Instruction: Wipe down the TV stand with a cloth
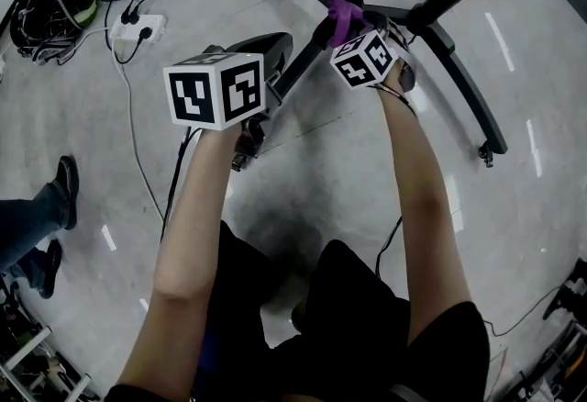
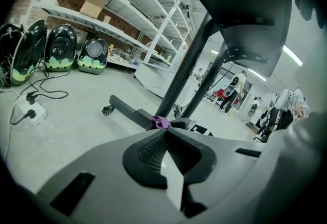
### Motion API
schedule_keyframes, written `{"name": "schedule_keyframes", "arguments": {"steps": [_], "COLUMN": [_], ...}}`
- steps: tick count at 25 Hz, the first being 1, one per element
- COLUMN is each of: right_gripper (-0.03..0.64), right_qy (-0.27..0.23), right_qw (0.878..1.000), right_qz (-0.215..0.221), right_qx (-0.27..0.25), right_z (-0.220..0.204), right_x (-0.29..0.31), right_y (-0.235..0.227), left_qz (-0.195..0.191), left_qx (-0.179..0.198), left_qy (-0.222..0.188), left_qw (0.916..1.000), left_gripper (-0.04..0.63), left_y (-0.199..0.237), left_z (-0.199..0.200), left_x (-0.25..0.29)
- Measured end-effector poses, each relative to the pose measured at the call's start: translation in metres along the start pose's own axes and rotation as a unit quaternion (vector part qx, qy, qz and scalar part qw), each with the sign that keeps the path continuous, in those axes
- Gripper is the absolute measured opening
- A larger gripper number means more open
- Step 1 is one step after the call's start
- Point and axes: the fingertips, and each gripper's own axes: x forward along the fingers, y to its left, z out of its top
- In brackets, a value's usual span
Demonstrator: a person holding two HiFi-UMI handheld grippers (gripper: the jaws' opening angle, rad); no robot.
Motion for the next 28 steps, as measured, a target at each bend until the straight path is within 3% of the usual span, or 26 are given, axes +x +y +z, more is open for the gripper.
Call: {"name": "schedule_keyframes", "arguments": {"steps": [12, 19, 28], "right_gripper": [0.077, 0.077, 0.077], "right_qy": [0.031, 0.040, 0.038], "right_qw": [0.998, 0.998, 0.999], "right_qz": [-0.036, -0.012, -0.020], "right_qx": [0.051, 0.044, 0.022], "right_z": [-0.029, -0.035, -0.039], "right_x": [0.020, 0.034, 0.037], "right_y": [-0.043, -0.033, -0.038], "left_qz": [-0.001, 0.000, -0.005], "left_qx": [0.010, 0.017, 0.018], "left_qy": [0.024, 0.039, 0.046], "left_qw": [0.9997, 0.9991, 0.9988], "left_gripper": [0.008, 0.008, 0.008], "left_y": [-0.009, -0.011, -0.020], "left_z": [-0.011, -0.018, -0.024], "left_x": [0.017, 0.024, 0.033]}}
